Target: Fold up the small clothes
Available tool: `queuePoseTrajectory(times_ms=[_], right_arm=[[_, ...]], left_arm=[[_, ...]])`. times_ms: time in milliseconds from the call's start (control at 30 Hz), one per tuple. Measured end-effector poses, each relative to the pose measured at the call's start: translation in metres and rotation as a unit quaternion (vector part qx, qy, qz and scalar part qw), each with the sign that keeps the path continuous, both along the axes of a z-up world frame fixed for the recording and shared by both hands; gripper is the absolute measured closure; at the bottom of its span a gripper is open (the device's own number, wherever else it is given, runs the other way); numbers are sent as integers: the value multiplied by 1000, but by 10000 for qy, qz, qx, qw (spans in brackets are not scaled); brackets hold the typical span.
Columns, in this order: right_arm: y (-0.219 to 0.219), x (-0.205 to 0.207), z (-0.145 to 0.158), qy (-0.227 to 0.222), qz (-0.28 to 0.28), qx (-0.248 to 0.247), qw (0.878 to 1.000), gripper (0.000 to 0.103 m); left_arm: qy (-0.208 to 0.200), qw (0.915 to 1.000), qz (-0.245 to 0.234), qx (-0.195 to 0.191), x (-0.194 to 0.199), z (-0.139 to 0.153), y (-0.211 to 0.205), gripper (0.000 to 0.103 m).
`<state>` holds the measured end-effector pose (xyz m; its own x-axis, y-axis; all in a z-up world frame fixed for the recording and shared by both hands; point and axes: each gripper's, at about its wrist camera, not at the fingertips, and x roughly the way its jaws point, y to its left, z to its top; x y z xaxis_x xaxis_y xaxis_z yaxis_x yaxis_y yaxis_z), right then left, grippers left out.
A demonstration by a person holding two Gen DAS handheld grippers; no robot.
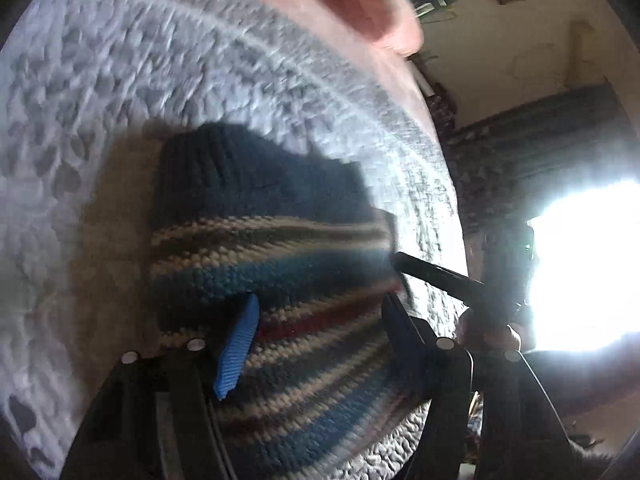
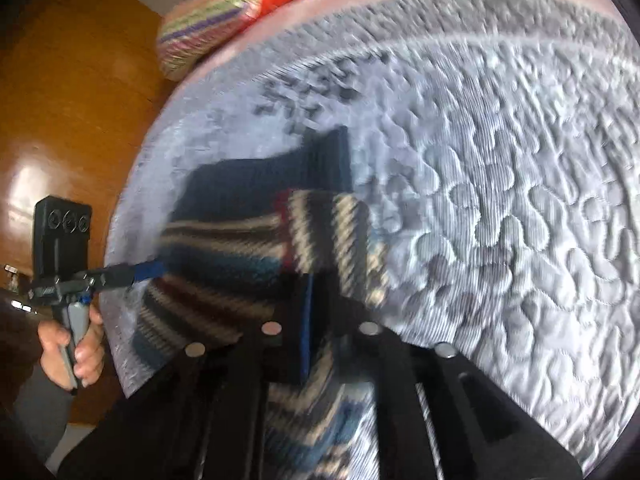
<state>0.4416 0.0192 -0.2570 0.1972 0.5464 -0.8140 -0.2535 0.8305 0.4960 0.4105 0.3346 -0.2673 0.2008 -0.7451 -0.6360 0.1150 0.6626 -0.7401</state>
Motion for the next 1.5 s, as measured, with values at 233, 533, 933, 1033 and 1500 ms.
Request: queuePoseTrajectory(times_ms=[233, 533, 933, 1033, 1500], right_arm=[[17, -57, -11, -238, 670, -838, 9939, 102], [19, -107, 26, -524, 862, -999, 9899, 98], [13, -140, 17, -396, 511, -1439, 9875, 93], [15, -144, -9, -265, 399, -1662, 9849, 88], [12, -294, 132, -1415, -941, -2113, 9625, 4]], left_arm=[[-328, 9942, -633, 810, -55, 0, -20, 44], [-709, 9919, -652, 826, -102, 31, -23, 41], [-412, 9872, -371, 1497, -131, 13, -26, 30], [-257, 9837, -266, 1760, -133, -12, -30, 30], [-1705, 9203, 1277, 3282, -305, 167, -16, 12]])
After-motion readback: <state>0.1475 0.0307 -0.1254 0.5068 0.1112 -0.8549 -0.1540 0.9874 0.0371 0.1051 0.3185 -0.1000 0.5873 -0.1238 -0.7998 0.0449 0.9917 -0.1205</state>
